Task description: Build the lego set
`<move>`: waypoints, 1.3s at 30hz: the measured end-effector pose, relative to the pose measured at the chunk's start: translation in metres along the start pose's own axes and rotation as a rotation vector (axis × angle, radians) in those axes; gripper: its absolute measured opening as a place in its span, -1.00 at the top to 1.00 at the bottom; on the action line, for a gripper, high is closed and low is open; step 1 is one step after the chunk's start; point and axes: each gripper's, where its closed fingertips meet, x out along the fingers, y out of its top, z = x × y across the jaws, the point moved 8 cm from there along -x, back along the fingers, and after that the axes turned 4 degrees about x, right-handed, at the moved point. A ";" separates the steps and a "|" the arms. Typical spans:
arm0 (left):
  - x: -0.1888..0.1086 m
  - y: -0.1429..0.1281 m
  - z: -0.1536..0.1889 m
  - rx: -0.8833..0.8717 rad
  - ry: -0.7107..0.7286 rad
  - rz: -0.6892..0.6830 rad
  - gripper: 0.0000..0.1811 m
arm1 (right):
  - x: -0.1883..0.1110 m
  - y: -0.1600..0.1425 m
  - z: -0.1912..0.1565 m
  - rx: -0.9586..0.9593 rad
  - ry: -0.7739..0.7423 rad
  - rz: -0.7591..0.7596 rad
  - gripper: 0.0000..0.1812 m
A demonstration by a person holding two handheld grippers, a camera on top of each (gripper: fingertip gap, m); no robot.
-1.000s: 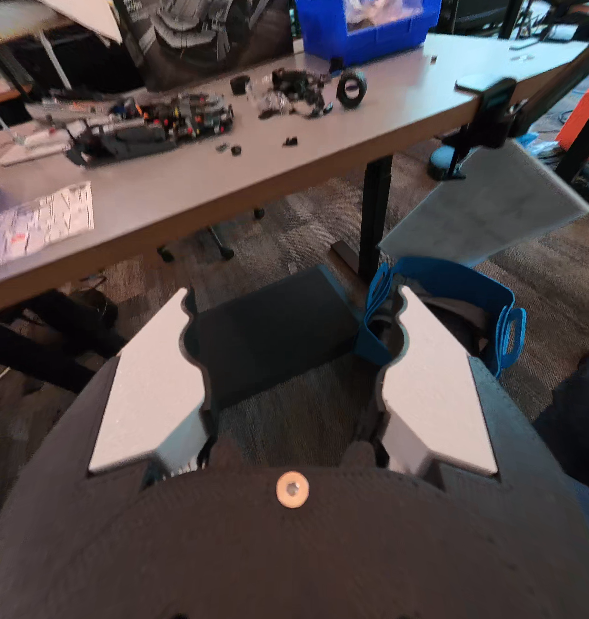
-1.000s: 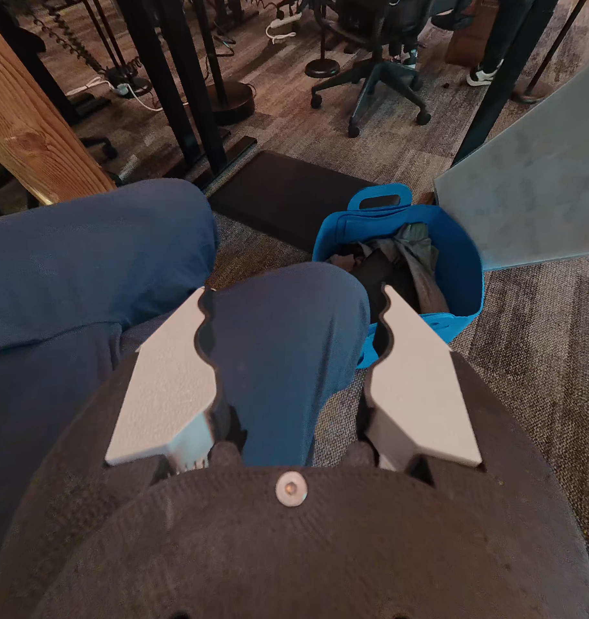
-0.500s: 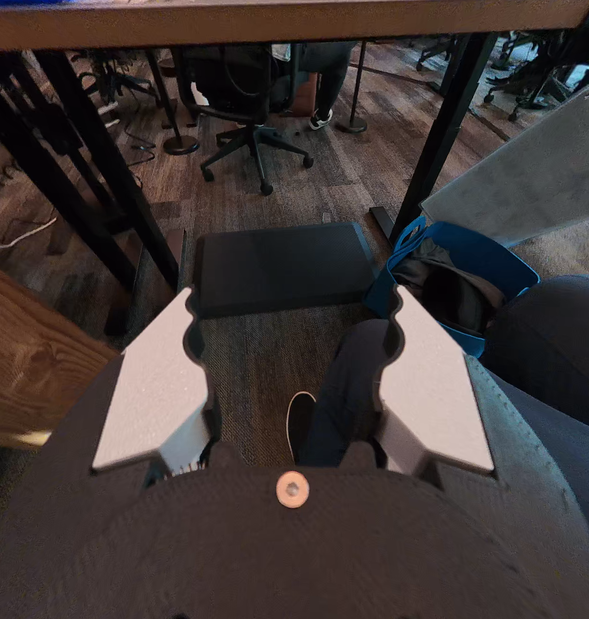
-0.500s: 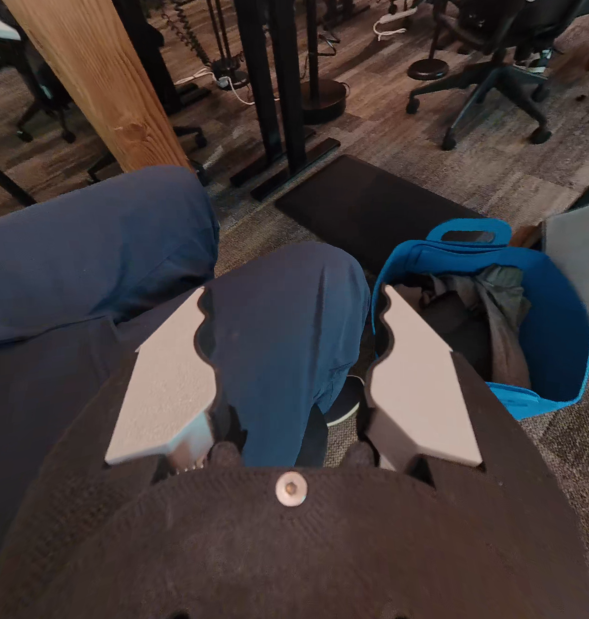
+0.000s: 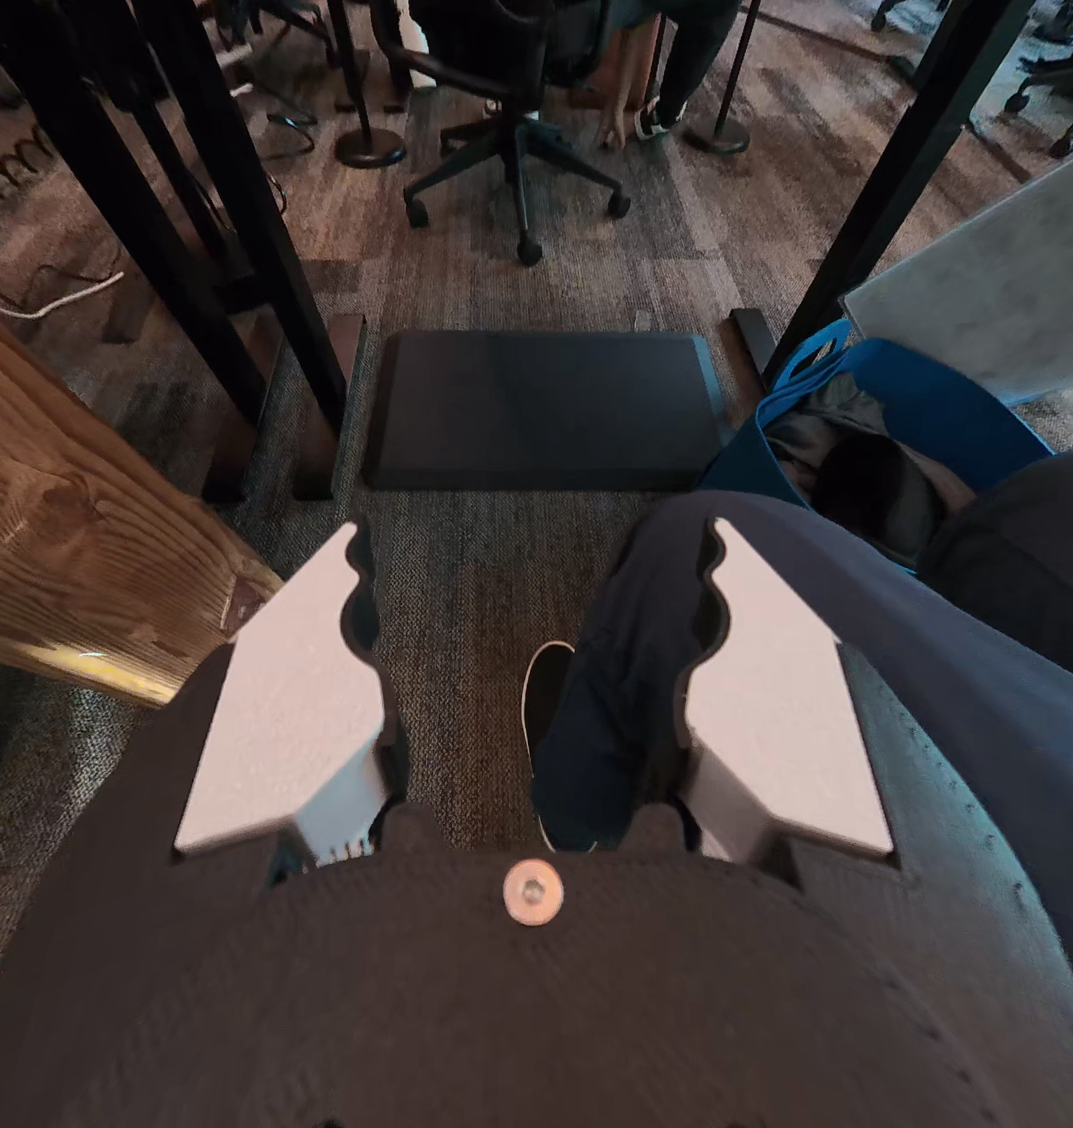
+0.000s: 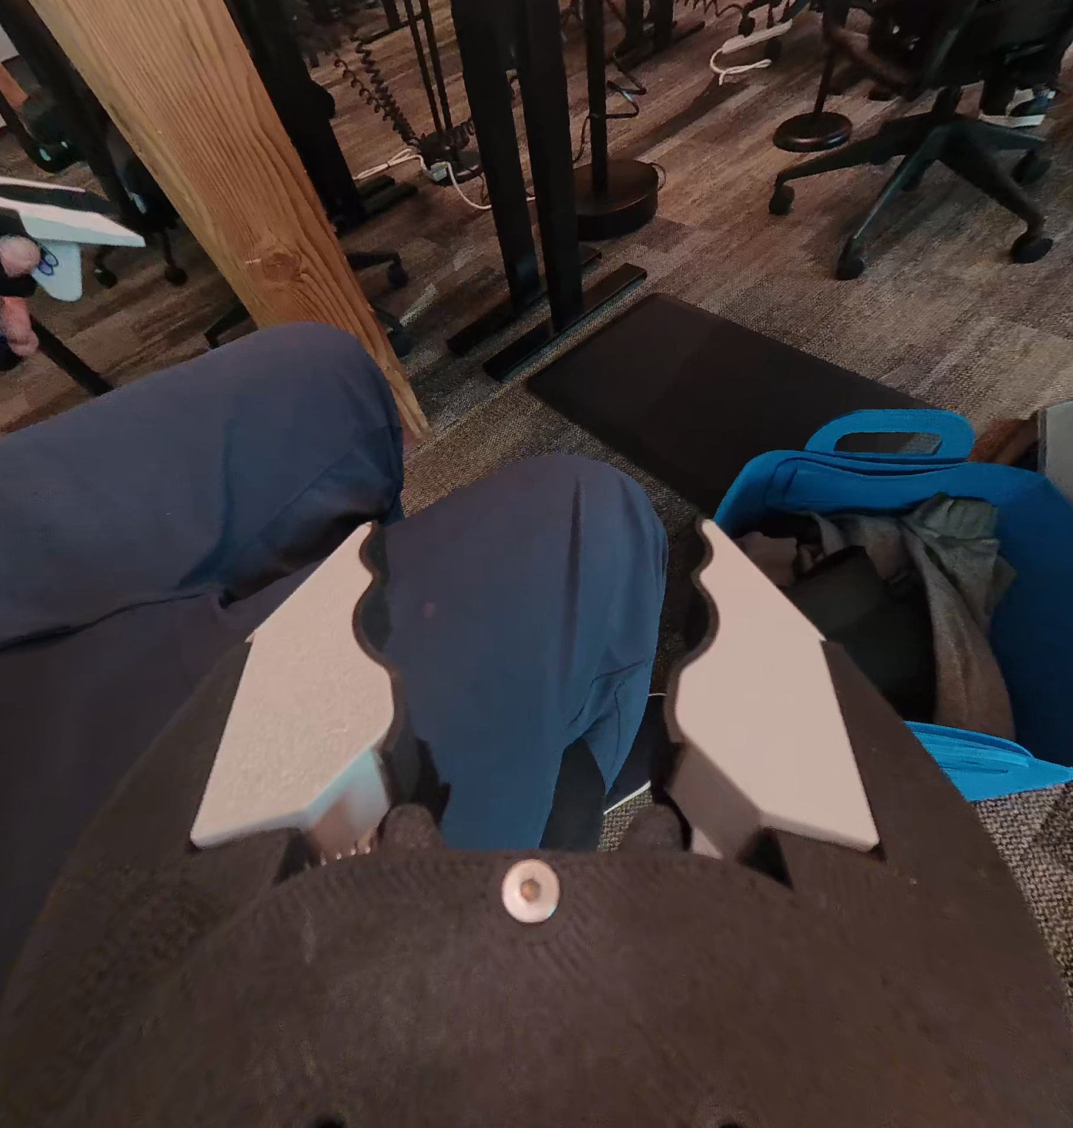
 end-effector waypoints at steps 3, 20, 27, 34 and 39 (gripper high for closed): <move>0.006 -0.003 0.000 -0.006 -0.011 -0.033 -0.16 | -0.009 -0.001 0.002 -0.019 -0.060 -0.001 -0.08; 0.020 -0.040 -0.003 0.158 0.057 -0.357 -0.05 | -0.044 -0.055 0.044 -0.010 -0.589 -0.297 -0.16; 0.021 -0.058 0.009 0.155 0.069 -0.468 0.11 | -0.031 -0.099 0.067 0.245 -0.546 -0.598 0.02; 0.031 -0.079 -0.009 0.187 0.141 -0.662 0.23 | -0.017 -0.122 0.073 0.280 -0.500 -0.820 0.09; 0.018 -0.100 -0.015 0.103 0.138 -0.830 0.18 | -0.020 -0.131 0.071 0.313 -0.500 -0.919 0.02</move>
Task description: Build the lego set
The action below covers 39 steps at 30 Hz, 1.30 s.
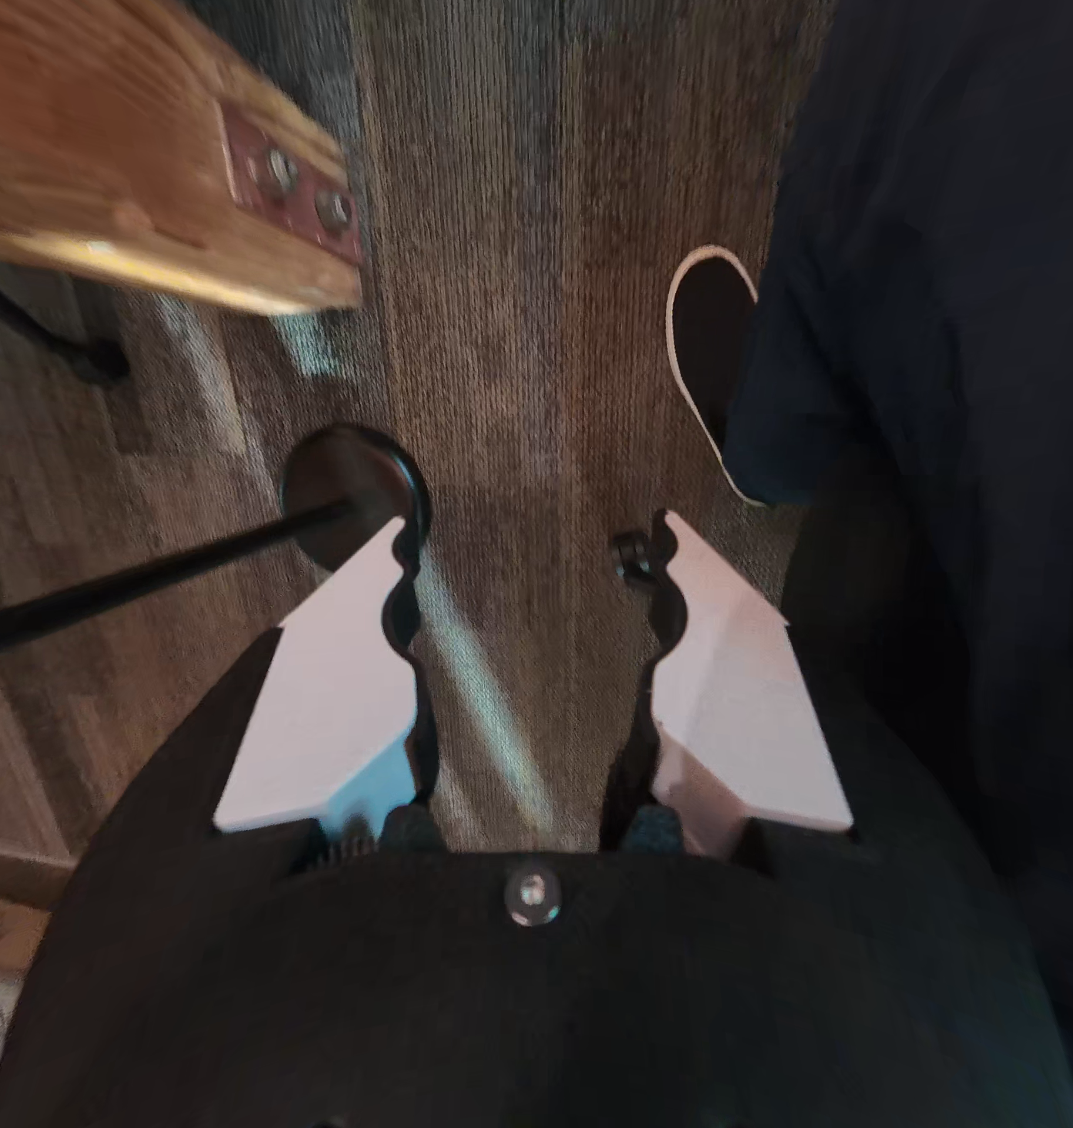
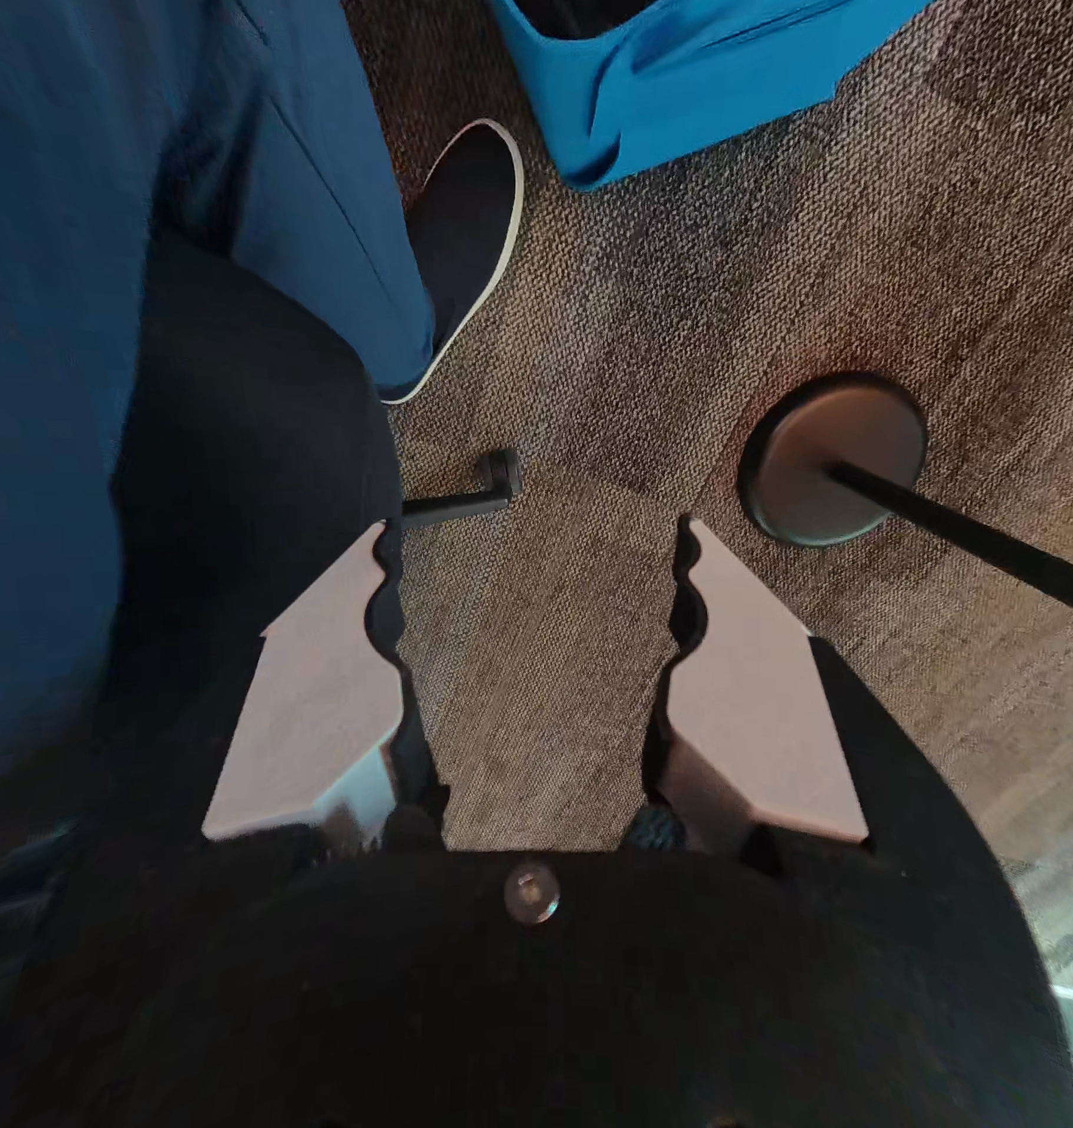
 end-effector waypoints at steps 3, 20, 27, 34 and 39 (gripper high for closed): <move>0.000 -0.016 0.006 -0.025 -0.033 -0.095 0.19 | 0.001 -0.006 -0.005 -0.033 0.006 -0.060 0.01; -0.150 0.180 -0.040 0.065 -0.032 -0.161 0.25 | -0.265 0.266 0.007 -0.089 0.177 0.484 0.14; -0.228 0.290 -0.038 0.113 -0.014 0.117 0.26 | -0.400 0.433 0.010 -0.237 0.237 0.867 0.20; -0.246 0.366 -0.062 0.065 -0.103 0.333 0.27 | -0.481 0.584 0.022 -0.209 0.188 1.090 0.19; -0.240 0.434 -0.093 0.142 -0.188 0.467 0.27 | -0.524 0.685 0.035 -0.069 0.219 1.149 0.24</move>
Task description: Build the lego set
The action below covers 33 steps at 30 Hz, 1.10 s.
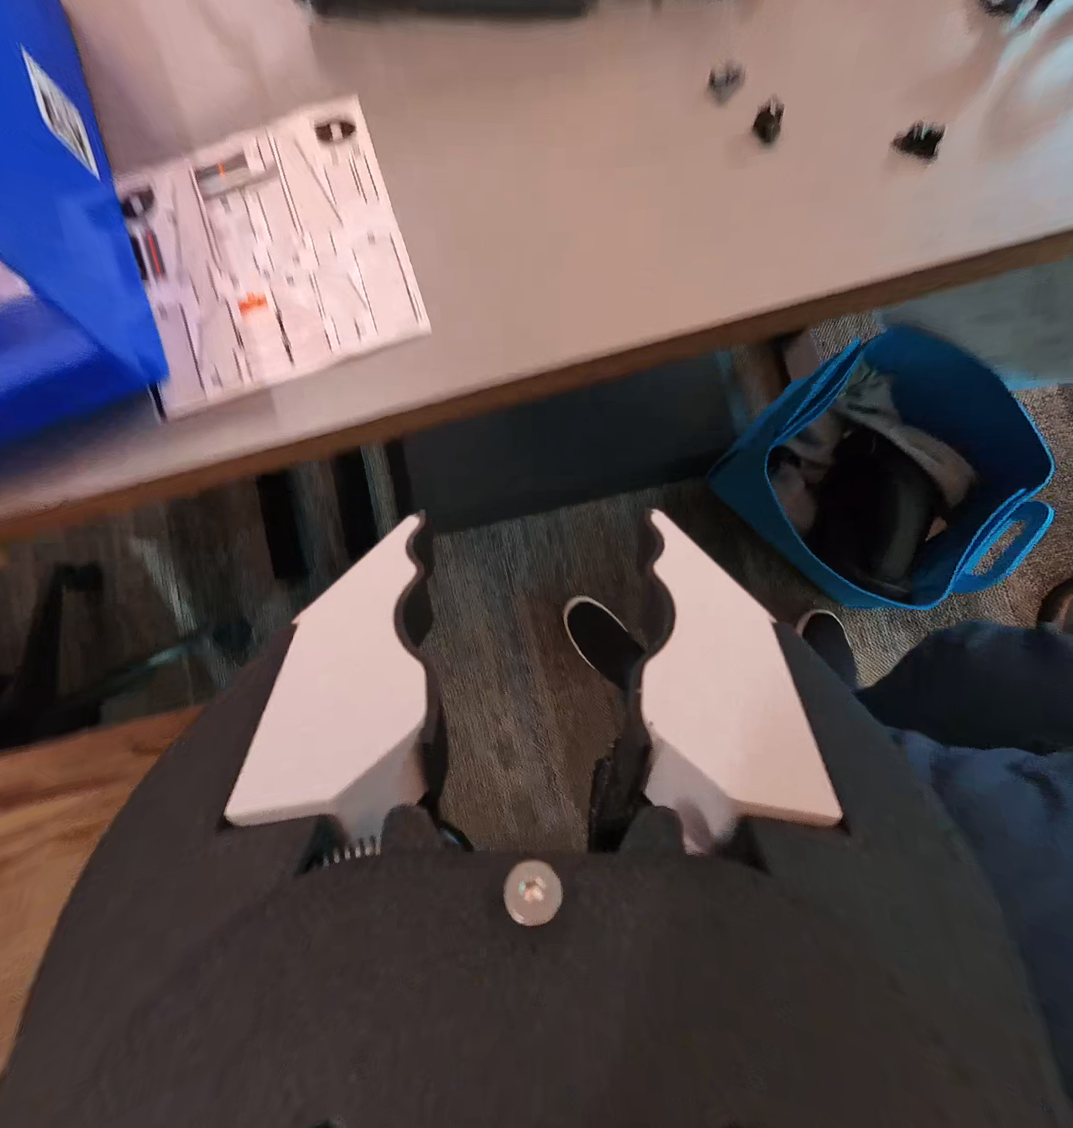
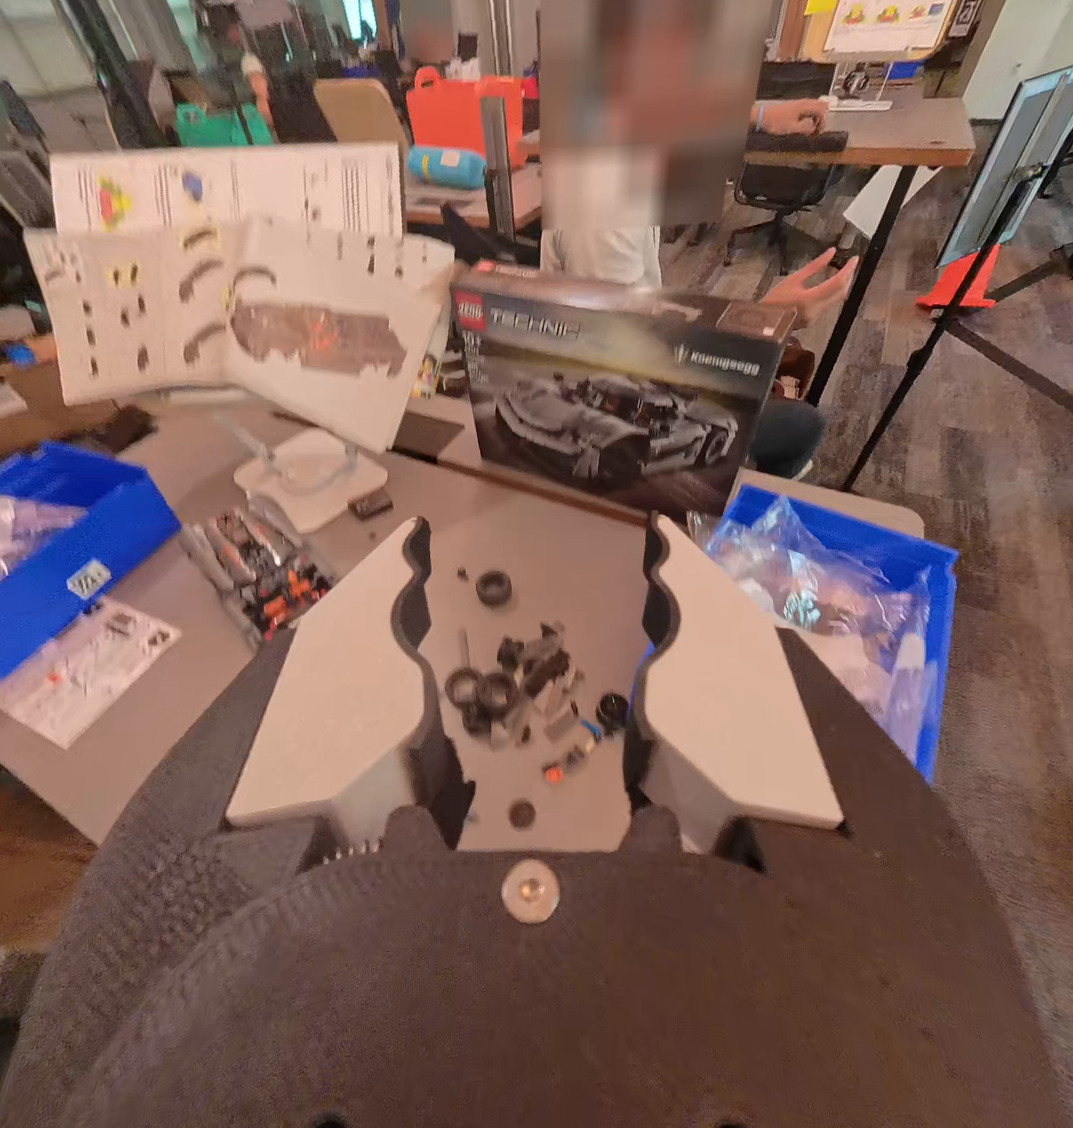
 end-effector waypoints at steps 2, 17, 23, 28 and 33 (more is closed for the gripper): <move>0.006 0.023 -0.019 0.011 -0.030 0.052 0.27 | 0.025 0.024 0.008 0.057 -0.007 0.005 0.20; 0.032 0.100 -0.043 0.008 -0.001 0.056 0.29 | 0.219 0.154 0.082 0.101 0.191 0.156 0.26; 0.048 0.131 -0.020 -0.025 0.007 0.010 0.29 | 0.290 0.155 0.118 0.244 0.368 0.119 0.29; 0.064 0.158 -0.004 -0.020 -0.011 -0.003 0.30 | 0.321 0.151 0.128 0.221 0.396 0.060 0.27; 0.076 0.168 0.005 -0.010 -0.024 -0.031 0.30 | 0.343 0.154 0.136 0.172 0.377 0.012 0.32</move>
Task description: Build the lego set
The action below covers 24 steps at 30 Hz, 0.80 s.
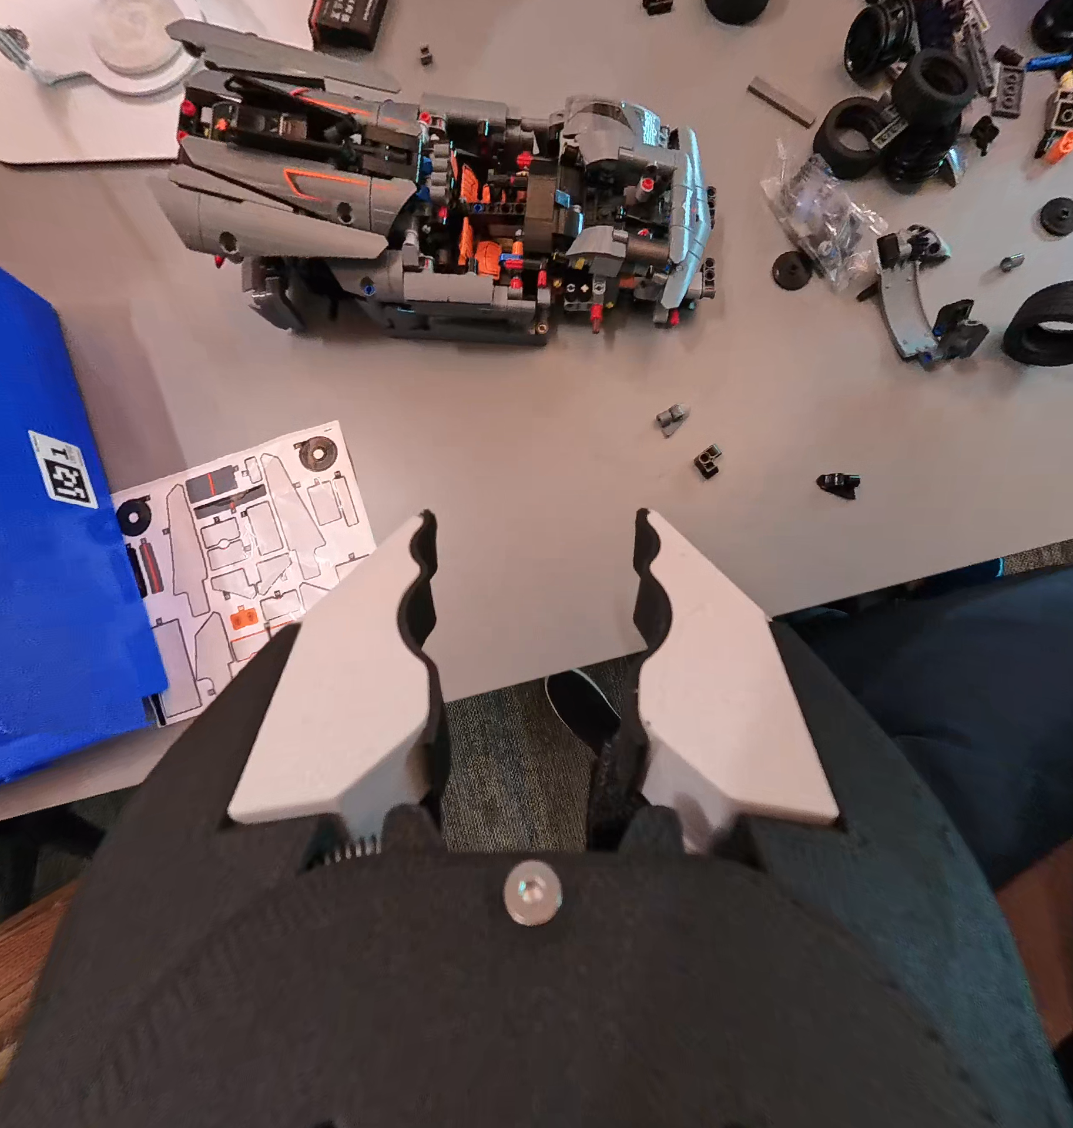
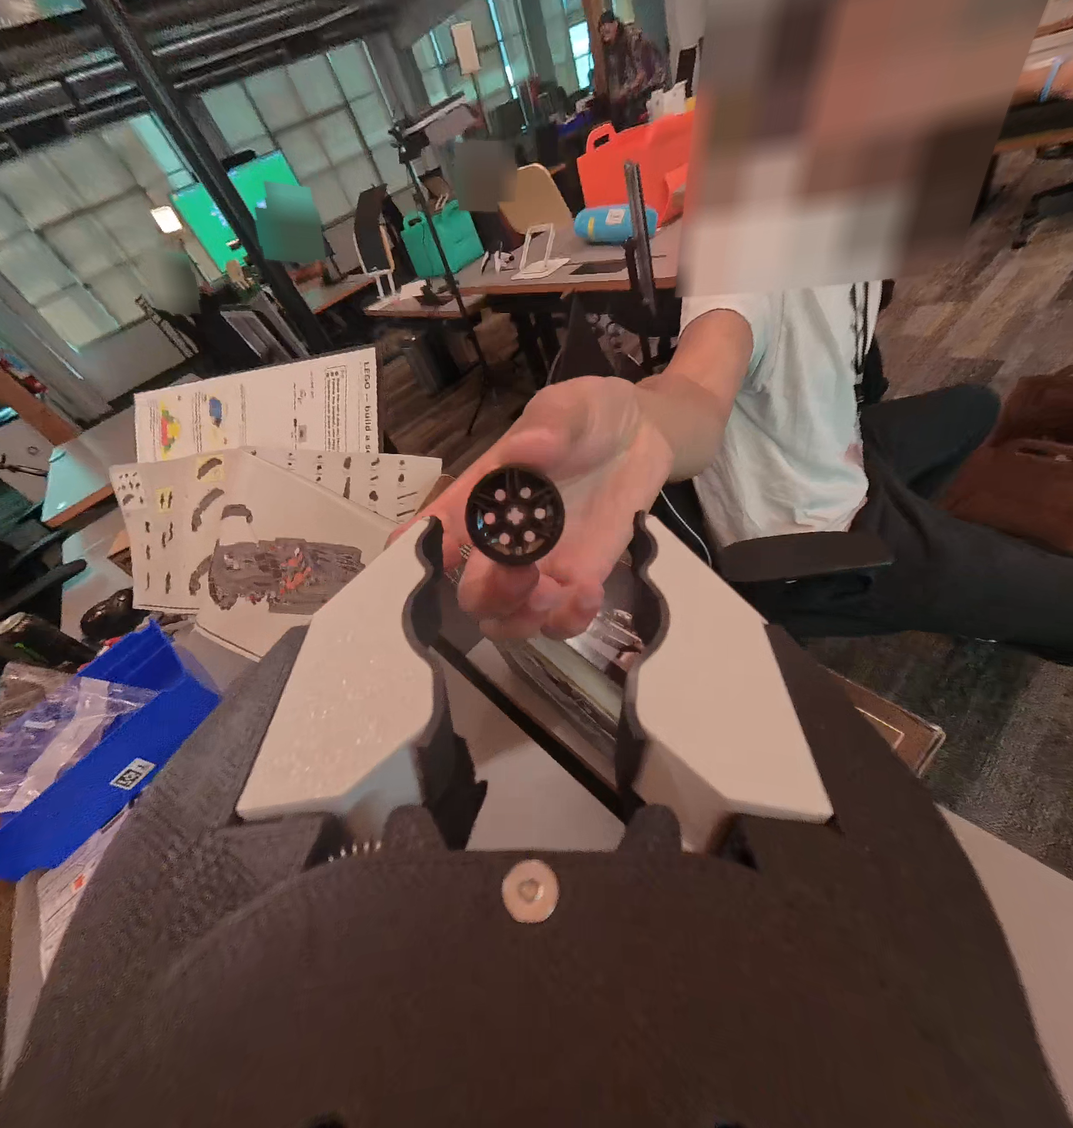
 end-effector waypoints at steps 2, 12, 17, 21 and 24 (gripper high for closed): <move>0.002 0.003 0.002 0.001 0.001 -0.004 0.30 | 0.006 0.003 0.004 0.006 0.020 0.001 0.42; 0.007 0.008 0.005 0.002 0.003 -0.024 0.31 | 0.011 -0.002 0.003 -0.023 0.045 -0.044 0.64; 0.008 0.021 0.003 0.016 -0.010 0.021 0.30 | -0.025 -0.002 -0.021 -0.034 0.045 0.022 0.64; 0.007 0.031 -0.005 0.017 -0.031 0.068 0.30 | -0.079 -0.027 -0.078 -0.120 0.040 0.028 0.64; 0.004 0.028 -0.010 0.003 -0.059 0.100 0.31 | -0.109 -0.087 -0.128 -0.190 0.025 -0.039 0.64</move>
